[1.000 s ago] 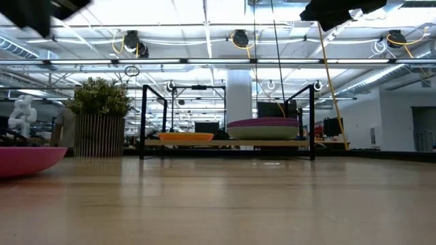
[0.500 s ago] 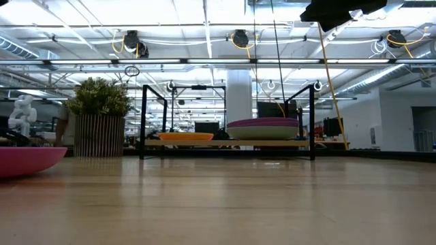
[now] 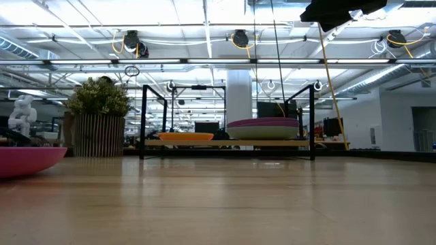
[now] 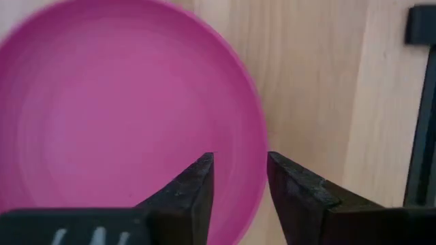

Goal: Place and stack plates onto a shelf
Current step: Stack the pink plate on top of the purple plate

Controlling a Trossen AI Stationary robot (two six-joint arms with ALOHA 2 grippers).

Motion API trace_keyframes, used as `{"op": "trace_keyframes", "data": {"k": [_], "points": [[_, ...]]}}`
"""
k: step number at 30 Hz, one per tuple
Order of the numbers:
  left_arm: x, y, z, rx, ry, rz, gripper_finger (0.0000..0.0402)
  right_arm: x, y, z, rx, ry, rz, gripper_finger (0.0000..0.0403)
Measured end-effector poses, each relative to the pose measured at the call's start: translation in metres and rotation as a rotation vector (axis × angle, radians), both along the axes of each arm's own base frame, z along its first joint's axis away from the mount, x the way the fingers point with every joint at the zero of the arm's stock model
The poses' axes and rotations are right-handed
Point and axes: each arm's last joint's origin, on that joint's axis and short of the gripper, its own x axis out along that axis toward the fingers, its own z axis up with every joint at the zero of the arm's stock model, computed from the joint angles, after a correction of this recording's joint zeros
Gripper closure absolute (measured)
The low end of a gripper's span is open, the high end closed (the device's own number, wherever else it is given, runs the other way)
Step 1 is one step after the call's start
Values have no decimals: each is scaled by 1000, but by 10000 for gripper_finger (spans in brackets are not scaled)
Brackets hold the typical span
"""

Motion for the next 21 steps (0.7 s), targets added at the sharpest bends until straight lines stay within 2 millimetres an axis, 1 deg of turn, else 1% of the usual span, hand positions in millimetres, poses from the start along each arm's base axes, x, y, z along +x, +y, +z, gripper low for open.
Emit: {"op": "trace_keyframes", "data": {"k": [3, 6, 11, 15, 18, 21], "points": [[-3, -9, -7, -5, -3, -29, 236, 0, 0, 0, 3, 0, -2, 312], [-6, -14, -10, -21, -14, -54, 212, 0, 0, 0, 3, 0, -2, 312], [-8, -16, -18, 37, -18, -50, 187, 0, 0, 0, 3, 0, -2, 312], [-9, -20, -35, 86, 14, -72, 188, 0, 0, 0, 3, 0, -2, 312], [-9, -22, -44, 107, 45, -101, 198, 0, 0, 0, 3, 0, -2, 312], [-8, -22, -45, 117, 43, -118, 218, 0, 0, 0, 3, 0, -2, 312]]}}
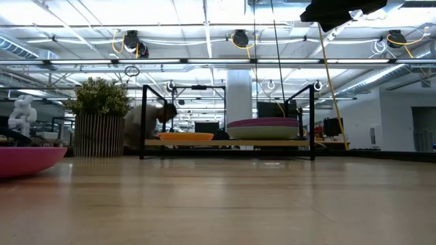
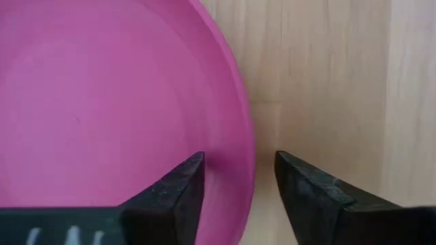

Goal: Place and stack plates onto a shelf
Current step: Stack the pink plate on top of the purple plate

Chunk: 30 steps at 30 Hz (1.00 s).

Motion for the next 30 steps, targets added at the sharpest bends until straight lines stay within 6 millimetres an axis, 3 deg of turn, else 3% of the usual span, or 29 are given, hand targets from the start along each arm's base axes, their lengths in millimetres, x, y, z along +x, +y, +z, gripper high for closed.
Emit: {"op": "trace_keyframes", "data": {"k": [12, 22, 30], "points": [[3, 3, 1, 92, -75, -85, 384, 0, 0, 0, 7, 0, -4, 312], [17, 12, 7, 153, -92, -214, 390, 0, 0, 0, 15, 1, -8, 312], [30, 28, 36, 201, -100, -490, 390, -1, 4, 1, 35, -4, 44, 312]]}}
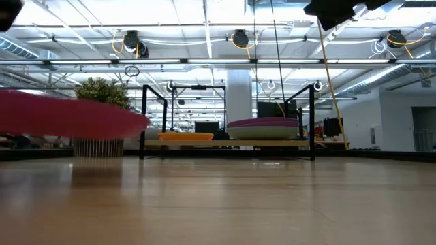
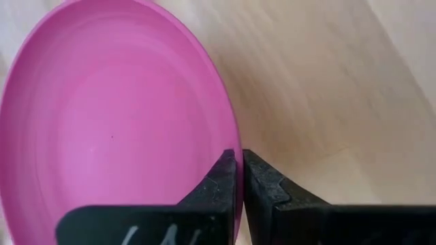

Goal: Place and stack plates onto a shelf
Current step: Stack the pink plate on top of the purple plate

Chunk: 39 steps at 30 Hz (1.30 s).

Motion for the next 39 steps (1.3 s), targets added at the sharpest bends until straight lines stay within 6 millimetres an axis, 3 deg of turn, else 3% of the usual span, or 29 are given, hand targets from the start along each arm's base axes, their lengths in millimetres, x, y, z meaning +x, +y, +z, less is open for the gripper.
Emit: {"op": "trace_keyframes", "data": {"k": [10, 14, 19, 31, 39], "points": [[29, 30, 36, 90, -77, -325, 390, 11, 27, 0, -83, -65, 132, 312], [47, 40, 39, 82, -108, -378, 390, 27, 39, 7, -136, -71, 160, 312], [58, 49, 39, 72, -100, -395, 390, 50, 53, 6, -222, 47, 185, 312], [62, 46, 42, 32, -144, -411, 390, 104, 74, -17, -417, 300, 225, 312], [62, 42, 38, 28, -138, -409, 391, 117, 74, -25, -478, 314, 260, 312]]}}
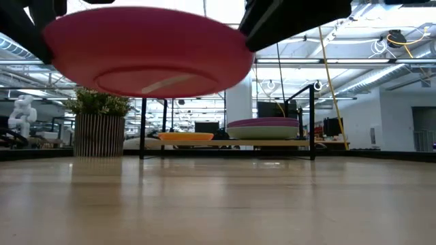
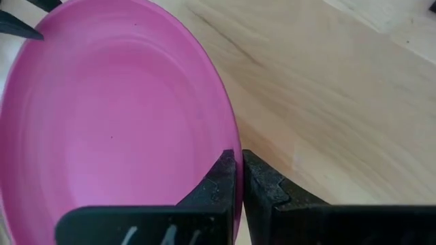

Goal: Place and stack plates onto a shelf
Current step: Stack the pink plate on top of the purple plate

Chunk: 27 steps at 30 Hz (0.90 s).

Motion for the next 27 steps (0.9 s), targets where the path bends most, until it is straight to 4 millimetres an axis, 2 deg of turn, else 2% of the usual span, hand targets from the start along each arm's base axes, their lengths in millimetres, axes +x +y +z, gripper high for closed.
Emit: {"op": "trace_keyframes", "data": {"k": [9, 18, 27], "points": [[3, -3, 3, -21, -42, -13, 381, 2, -7, -4, 30, 40, 34, 317], [4, -1, 3, 8, -76, 25, 367, -1, -5, -6, 32, 76, 100, 392], [8, -1, 6, 26, -169, 112, 353, -2, -5, -7, 38, 90, 96, 396]]}}
